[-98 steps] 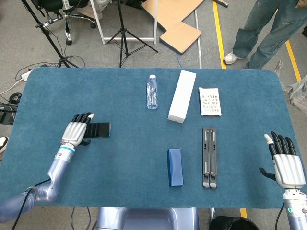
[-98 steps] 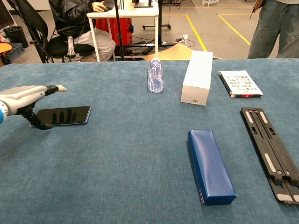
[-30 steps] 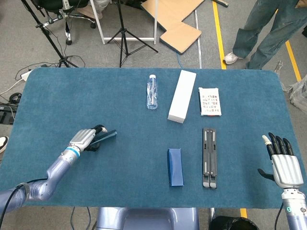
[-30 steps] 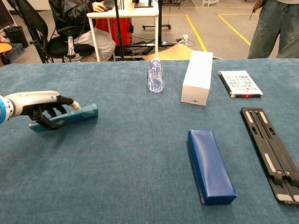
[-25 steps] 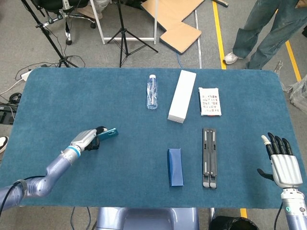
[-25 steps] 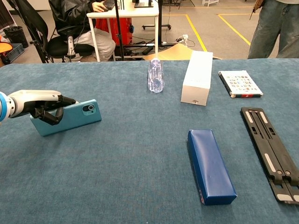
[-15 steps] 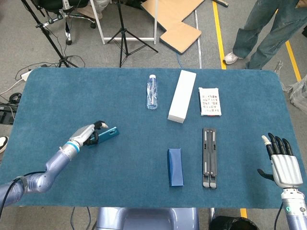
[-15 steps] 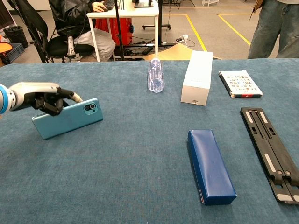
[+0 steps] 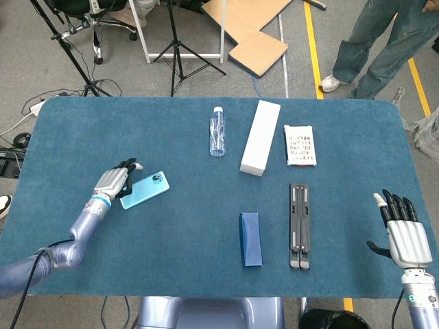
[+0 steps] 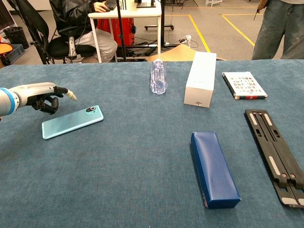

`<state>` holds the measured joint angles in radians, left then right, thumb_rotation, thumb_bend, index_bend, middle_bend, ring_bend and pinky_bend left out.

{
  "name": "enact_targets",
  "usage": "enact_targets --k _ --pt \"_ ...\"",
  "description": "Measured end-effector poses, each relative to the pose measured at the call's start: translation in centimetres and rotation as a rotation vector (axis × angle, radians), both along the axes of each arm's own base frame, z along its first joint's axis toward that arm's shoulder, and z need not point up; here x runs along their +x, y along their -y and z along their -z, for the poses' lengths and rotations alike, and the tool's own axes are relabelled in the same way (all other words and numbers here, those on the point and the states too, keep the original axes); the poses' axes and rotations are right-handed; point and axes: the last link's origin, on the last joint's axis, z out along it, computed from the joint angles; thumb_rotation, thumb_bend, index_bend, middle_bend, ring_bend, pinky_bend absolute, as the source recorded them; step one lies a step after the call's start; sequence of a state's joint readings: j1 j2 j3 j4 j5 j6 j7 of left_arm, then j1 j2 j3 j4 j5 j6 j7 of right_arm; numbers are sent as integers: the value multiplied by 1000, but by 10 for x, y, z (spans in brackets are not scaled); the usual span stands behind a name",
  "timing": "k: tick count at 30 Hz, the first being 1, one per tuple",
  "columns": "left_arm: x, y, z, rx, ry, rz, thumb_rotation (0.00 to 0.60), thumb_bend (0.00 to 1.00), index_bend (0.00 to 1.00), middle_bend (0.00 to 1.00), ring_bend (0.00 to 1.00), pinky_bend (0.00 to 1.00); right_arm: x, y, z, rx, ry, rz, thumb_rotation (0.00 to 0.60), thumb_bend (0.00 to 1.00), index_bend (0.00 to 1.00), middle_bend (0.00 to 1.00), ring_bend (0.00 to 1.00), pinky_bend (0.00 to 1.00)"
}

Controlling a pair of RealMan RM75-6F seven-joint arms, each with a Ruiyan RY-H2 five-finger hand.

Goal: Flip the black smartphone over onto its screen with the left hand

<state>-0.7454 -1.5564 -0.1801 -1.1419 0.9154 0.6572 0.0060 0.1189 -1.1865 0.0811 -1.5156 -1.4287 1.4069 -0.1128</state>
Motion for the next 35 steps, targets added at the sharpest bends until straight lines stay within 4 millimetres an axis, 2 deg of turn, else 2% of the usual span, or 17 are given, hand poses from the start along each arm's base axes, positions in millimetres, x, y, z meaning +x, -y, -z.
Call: enact_targets --k 3,5,8,10,12,19,21,28,31,35 --pt "0 0 -7 47 -11 36 600 999 72 0 0 37 0 0 0 -1 3 0 600 0 0 0 0 0" --pt "1 0 -15 97 -15 76 600 936 27 0 0 13 0 0 -1 -4 6 -3 600 0 0 0 0 0" --pt "4 3 -32 182 -24 150 600 684 0 0 0 0 2 -1 -3 -10 13 -11 600 0 0 0 0 0" --pt "3 9 -47 242 -32 197 600 453 0 0 0 0 3 -1 -4 -12 16 -16 600 0 0 0 0 0" --pt "2 16 -60 287 -41 225 600 294 0 0 0 0 4 -2 -5 -14 18 -21 600 0 0 0 0 0" --pt "-12 65 -103 403 -87 243 600 63 0 0 0 0 4 -3 -9 -26 27 -29 600 0 0 0 0 0" --pt "-15 80 -113 425 -97 238 600 34 0 0 0 0 4 -4 -10 -32 32 -34 600 0 0 0 0 0" --pt "-23 146 -143 474 -115 212 600 30 0 0 0 0 7 -5 -17 -52 51 -58 600 0 0 0 0 0" --pt "-24 171 -150 487 -134 209 600 30 0 0 0 0 8 -5 -19 -56 57 -65 600 0 0 0 0 0" --pt "-27 194 -155 492 -153 210 600 29 0 0 0 0 9 -6 -21 -56 65 -74 600 0 0 0 0 0"
